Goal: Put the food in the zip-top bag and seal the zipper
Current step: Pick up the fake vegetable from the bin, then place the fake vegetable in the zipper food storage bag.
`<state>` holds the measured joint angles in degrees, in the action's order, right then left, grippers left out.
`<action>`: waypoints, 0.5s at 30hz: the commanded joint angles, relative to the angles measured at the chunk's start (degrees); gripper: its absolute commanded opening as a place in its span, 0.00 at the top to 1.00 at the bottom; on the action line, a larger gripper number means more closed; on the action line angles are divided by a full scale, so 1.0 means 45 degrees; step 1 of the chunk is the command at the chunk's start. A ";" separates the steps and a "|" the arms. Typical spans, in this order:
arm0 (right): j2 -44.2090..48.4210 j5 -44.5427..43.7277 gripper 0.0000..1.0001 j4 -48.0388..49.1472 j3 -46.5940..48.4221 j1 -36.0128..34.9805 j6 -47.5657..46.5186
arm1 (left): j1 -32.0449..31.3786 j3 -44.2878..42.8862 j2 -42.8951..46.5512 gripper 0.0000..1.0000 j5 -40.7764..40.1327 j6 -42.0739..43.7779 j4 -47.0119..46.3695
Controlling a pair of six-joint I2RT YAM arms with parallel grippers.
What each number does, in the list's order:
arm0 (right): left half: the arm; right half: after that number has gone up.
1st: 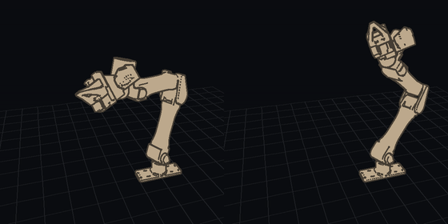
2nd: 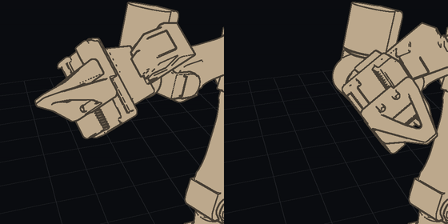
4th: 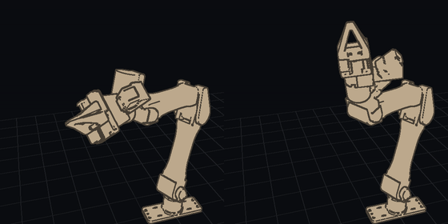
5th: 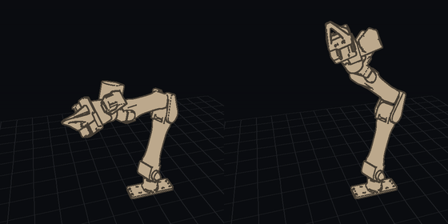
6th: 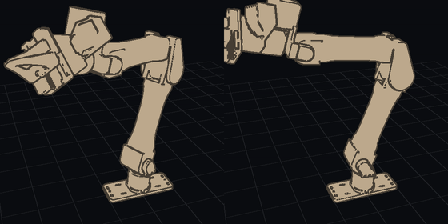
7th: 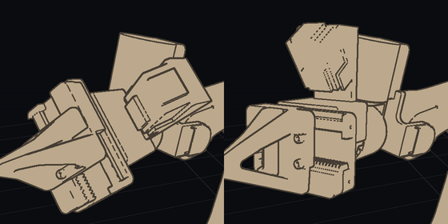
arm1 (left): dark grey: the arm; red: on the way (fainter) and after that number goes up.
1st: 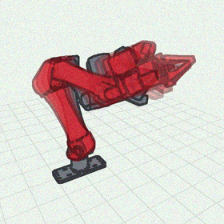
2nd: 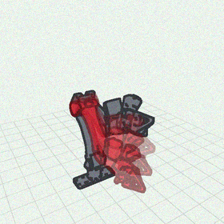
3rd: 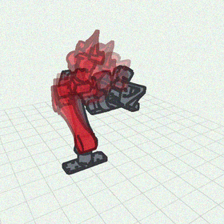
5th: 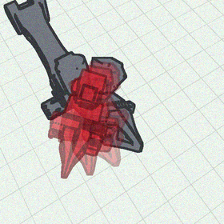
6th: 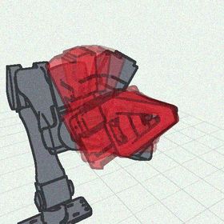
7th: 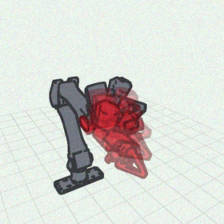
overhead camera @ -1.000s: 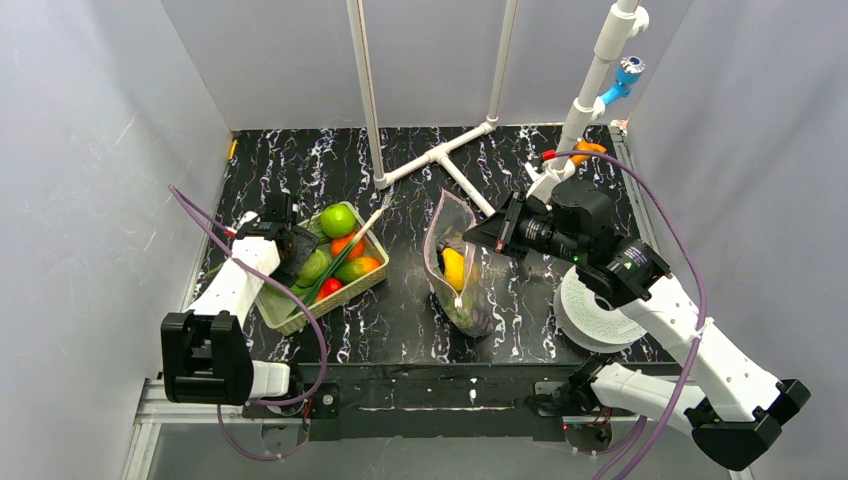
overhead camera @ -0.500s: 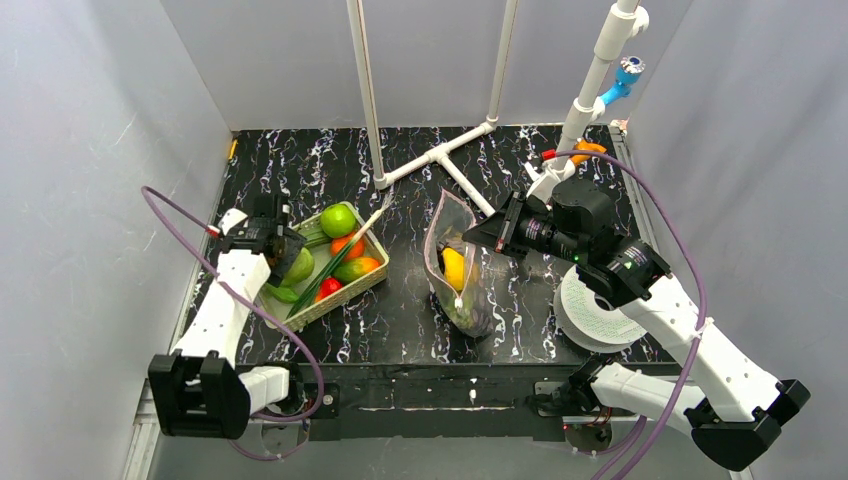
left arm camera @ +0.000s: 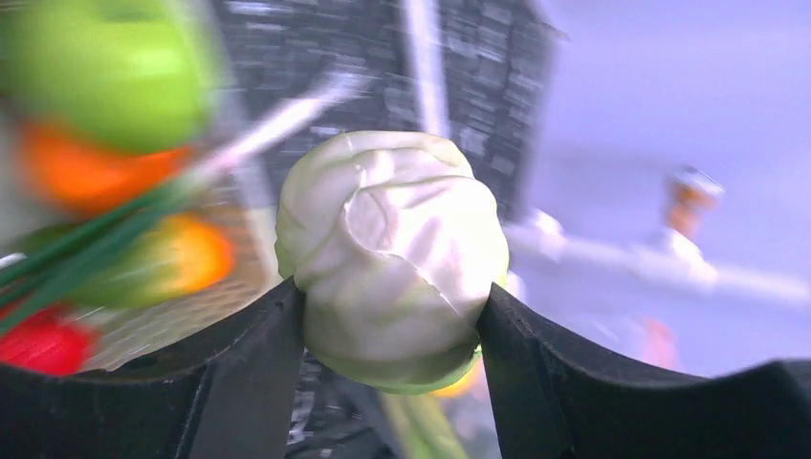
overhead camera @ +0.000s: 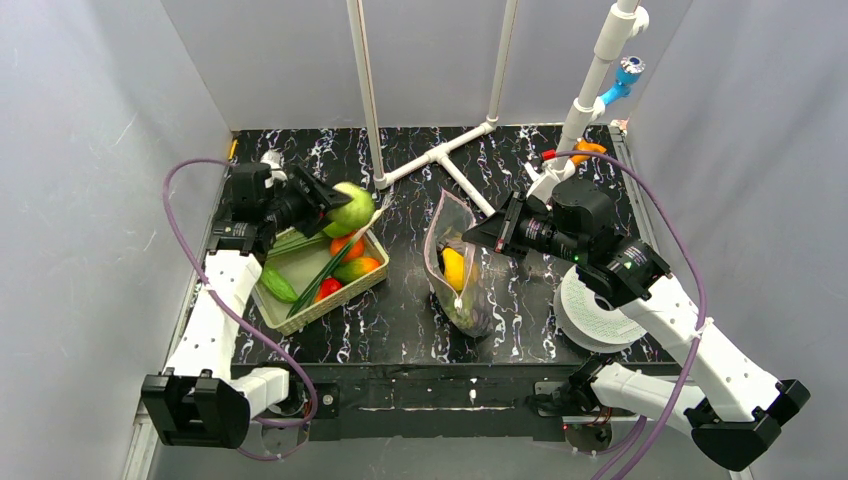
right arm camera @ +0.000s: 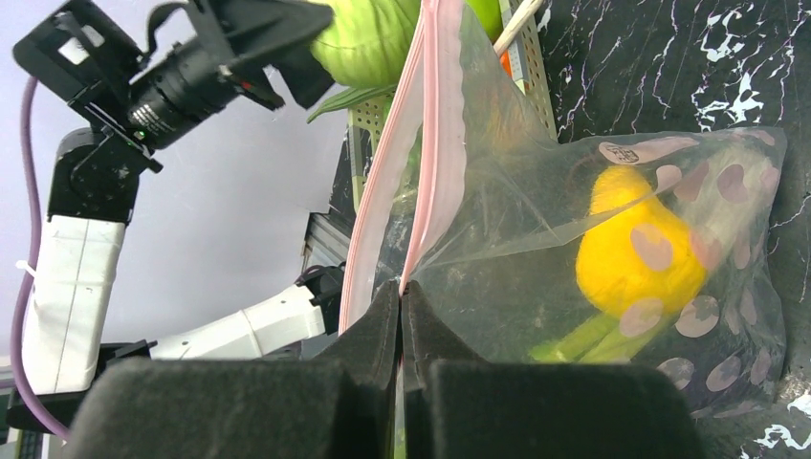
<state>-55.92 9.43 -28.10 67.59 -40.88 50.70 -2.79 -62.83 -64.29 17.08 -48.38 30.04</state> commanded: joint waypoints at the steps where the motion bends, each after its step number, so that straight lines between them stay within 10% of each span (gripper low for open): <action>1: 0.0201 0.0141 0.99 0.0756 0.0004 0.0081 -0.0039 | -0.0262 0.0829 0.0311 0.44 0.8242 -0.2486 -0.8202; 8: 0.0162 0.0200 0.99 0.0765 0.0090 0.0081 -0.0064 | -0.1949 0.0713 0.0277 0.42 0.9959 -0.5542 -1.5217; 15: 0.0213 0.0204 0.99 0.0768 0.0189 0.0081 -0.0052 | -0.5204 -0.0375 0.0544 0.43 0.8699 0.0183 -0.9506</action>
<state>-55.92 9.65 -28.08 67.59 -40.86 50.72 -20.91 -60.84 -64.14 56.77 -62.28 -24.03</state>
